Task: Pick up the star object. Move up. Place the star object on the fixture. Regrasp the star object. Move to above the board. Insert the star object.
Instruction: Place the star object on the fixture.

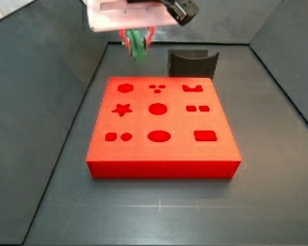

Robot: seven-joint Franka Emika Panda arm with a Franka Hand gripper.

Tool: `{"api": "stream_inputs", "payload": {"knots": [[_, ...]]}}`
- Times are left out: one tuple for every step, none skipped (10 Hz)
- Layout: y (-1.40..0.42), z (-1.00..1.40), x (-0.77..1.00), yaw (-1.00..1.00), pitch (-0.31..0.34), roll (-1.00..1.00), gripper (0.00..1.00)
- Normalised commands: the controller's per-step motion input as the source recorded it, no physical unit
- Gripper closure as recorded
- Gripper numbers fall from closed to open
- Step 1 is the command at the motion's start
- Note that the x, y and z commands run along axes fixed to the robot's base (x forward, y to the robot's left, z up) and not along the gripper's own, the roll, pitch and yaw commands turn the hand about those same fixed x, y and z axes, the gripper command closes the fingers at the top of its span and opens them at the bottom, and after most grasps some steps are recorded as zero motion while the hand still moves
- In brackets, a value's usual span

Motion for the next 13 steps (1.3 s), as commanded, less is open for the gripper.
{"api": "stream_inputs", "payload": {"knots": [[0.00,1.00,-0.01,0.00,0.034,-0.02,1.00],[-0.01,1.00,-0.02,0.01,0.039,-0.03,1.00],[-0.01,1.00,-0.02,0.01,0.039,-0.05,1.00],[-0.01,1.00,-0.02,0.01,0.039,-0.06,1.00],[-0.01,1.00,-0.03,0.01,0.040,-0.07,1.00],[-0.01,0.86,-0.02,0.00,0.043,-0.08,1.00],[-0.01,0.70,-0.02,0.00,0.049,-0.09,1.00],[-0.01,0.49,-0.01,-0.01,0.059,-0.11,1.00],[-0.01,0.34,0.00,-0.01,0.070,-0.12,1.00],[-0.02,0.53,1.00,-0.87,0.089,-0.23,1.00],[-0.02,0.49,1.00,-0.84,0.114,-0.24,1.00],[-0.01,0.43,1.00,-0.57,0.156,-0.22,1.00],[-0.01,0.40,1.00,-0.44,0.149,-0.19,1.00]]}}
